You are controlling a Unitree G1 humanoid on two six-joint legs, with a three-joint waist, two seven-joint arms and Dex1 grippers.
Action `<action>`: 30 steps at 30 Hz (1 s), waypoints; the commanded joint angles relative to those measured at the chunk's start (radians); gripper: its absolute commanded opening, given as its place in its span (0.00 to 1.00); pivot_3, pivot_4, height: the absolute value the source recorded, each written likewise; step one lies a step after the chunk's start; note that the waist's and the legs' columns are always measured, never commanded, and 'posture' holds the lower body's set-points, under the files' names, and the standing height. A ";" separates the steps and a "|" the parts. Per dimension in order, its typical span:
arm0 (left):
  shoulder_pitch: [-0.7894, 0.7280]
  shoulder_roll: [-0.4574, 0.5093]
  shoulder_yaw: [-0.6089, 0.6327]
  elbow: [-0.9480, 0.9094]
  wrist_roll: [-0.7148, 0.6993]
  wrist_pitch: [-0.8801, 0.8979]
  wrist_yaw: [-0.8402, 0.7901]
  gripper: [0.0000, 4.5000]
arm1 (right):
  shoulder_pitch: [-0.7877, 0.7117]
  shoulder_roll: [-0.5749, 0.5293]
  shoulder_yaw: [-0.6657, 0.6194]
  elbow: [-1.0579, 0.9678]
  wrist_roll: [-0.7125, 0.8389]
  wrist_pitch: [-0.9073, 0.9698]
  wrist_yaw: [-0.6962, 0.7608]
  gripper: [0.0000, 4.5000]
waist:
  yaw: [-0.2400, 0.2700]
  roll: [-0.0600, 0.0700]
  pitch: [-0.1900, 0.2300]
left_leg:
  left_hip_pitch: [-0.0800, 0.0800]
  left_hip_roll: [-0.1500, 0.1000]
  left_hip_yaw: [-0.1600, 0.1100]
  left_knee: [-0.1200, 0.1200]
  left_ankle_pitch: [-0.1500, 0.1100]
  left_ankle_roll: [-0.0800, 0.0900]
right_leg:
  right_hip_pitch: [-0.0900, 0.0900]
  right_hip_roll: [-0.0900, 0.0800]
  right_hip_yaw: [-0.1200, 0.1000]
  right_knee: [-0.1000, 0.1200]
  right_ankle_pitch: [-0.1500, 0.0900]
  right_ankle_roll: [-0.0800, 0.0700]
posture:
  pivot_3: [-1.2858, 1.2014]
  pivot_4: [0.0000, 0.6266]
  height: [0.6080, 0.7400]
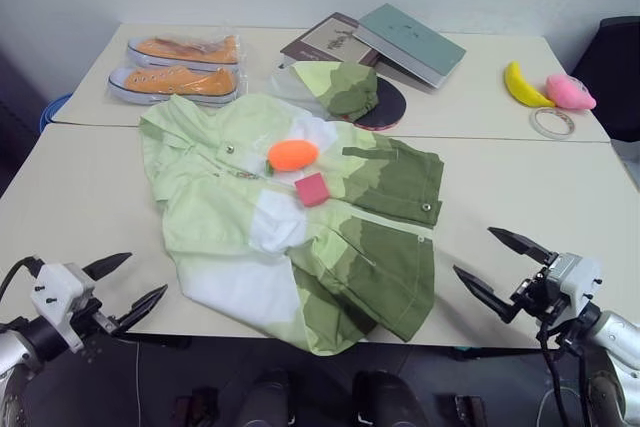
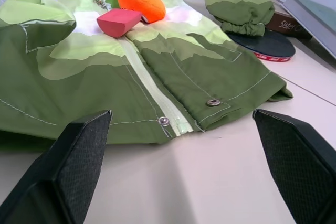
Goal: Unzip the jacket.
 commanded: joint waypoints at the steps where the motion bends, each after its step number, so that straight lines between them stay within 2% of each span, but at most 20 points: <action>1: -0.002 0.011 0.027 -0.008 0.005 -0.037 0.015 0.99 | -0.007 -0.002 -0.013 0.006 0.011 -0.027 0.007 1.00 | -0.001 0.000 0.000 | 0.000 0.000 0.000 0.000 0.000 0.000 | 0.000 0.000 0.000 0.000 0.000 0.000 | 0.52 0.24 1.00; 3: -0.005 0.014 0.026 -0.010 -0.013 -0.027 0.010 0.99 | -0.011 -0.004 -0.011 0.013 0.015 -0.029 0.011 1.00 | -0.002 0.000 0.000 | 0.000 0.000 0.001 0.000 0.000 0.001 | 0.000 0.000 0.000 0.000 0.000 0.000 | 0.52 0.24 1.00; 10: 0.003 0.050 0.051 -0.071 -0.217 0.216 -0.047 0.99 | -0.028 -0.013 -0.002 0.025 0.027 -0.011 0.039 1.00 | -0.003 0.000 0.000 | 0.001 0.000 0.001 0.000 0.001 0.000 | 0.000 0.000 0.002 0.002 0.000 0.000 | 0.52 0.24 1.00; 22: -0.002 0.058 0.086 -0.118 -0.252 0.274 -0.053 0.99 | -0.098 -0.003 0.029 0.007 0.034 0.053 0.043 1.00 | -0.003 0.000 0.000 | 0.001 0.000 0.002 0.000 0.001 0.000 | -0.001 0.000 0.002 0.002 0.000 0.000 | 0.52 0.24 1.00; 28: -0.032 0.090 0.074 -0.101 -0.263 0.306 -0.077 0.99 | -0.377 0.003 0.198 -0.143 0.116 0.374 -0.045 1.00 | -0.016 0.000 0.000 | 0.000 0.001 0.007 0.001 0.002 -0.001 | -0.009 0.000 0.008 0.009 0.000 0.000 | 0.52 0.24 1.00; 30: -0.012 0.107 0.064 -0.157 -0.328 0.387 -0.109 0.99 | -0.522 0.009 0.302 -0.149 0.094 0.507 -0.062 1.00 | -0.022 0.000 0.000 | -0.001 0.001 0.009 0.000 0.002 -0.001 | -0.012 0.000 0.010 0.011 -0.001 -0.001 | 0.52 0.24 1.00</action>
